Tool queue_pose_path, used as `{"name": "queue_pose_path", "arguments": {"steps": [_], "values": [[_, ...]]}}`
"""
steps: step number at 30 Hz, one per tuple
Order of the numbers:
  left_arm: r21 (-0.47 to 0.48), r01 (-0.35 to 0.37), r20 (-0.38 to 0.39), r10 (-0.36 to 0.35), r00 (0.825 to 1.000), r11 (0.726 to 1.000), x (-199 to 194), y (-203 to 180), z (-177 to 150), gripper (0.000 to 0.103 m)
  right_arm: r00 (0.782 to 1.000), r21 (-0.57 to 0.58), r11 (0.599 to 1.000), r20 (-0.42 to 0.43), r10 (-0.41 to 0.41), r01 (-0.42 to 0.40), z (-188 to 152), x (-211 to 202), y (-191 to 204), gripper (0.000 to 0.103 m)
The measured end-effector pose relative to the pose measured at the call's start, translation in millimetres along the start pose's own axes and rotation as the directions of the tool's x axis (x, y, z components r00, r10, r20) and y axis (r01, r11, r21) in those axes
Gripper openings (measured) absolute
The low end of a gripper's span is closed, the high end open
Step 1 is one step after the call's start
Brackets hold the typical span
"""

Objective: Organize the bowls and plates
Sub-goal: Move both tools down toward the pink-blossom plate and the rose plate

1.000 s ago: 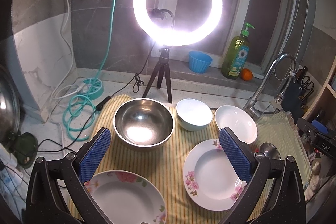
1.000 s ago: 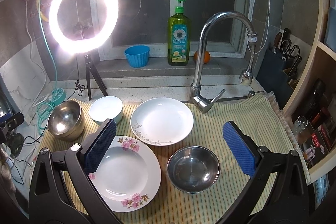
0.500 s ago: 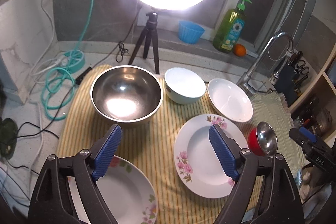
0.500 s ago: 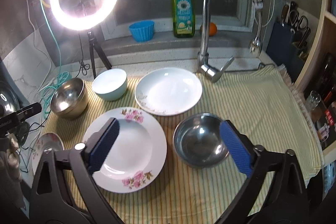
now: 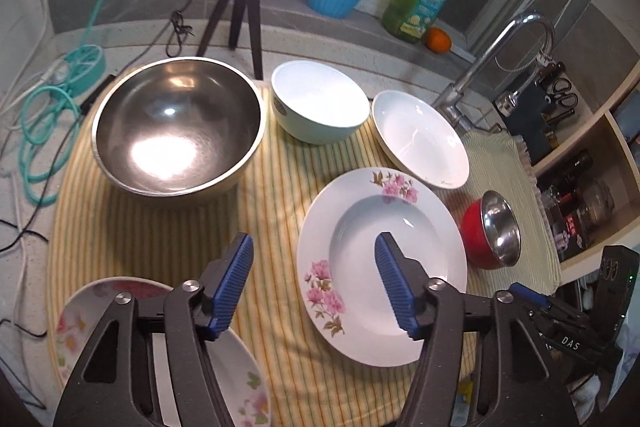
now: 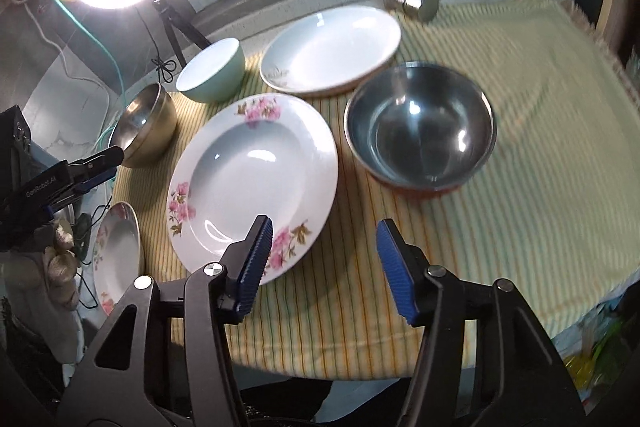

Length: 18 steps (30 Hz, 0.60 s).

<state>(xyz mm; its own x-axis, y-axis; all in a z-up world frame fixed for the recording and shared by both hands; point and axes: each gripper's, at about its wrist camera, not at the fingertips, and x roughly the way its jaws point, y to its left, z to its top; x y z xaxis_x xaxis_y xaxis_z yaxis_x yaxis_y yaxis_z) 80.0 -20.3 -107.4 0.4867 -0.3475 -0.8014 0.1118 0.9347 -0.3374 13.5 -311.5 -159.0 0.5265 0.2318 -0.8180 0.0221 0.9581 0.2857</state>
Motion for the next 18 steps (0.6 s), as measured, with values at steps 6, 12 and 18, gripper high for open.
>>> {"name": "queue_pose_path", "arguments": {"steps": [6,12,18], "values": [[0.004,0.032,-0.076,-0.032,0.997,0.999,26,2,4,0.050,0.999,0.052,0.998,-0.041,0.035,-0.033,-3,15,-9,0.045],[-0.031,0.063,-0.117,-0.066,0.991,0.998,41,9,10,0.046,0.996,0.086,0.995,-0.070,0.049,-0.043,1,33,-14,0.045],[-0.050,0.089,-0.151,-0.095,0.984,0.995,55,14,14,0.042,0.995,0.098,0.994,-0.084,0.050,-0.041,6,42,-16,0.044]]}}
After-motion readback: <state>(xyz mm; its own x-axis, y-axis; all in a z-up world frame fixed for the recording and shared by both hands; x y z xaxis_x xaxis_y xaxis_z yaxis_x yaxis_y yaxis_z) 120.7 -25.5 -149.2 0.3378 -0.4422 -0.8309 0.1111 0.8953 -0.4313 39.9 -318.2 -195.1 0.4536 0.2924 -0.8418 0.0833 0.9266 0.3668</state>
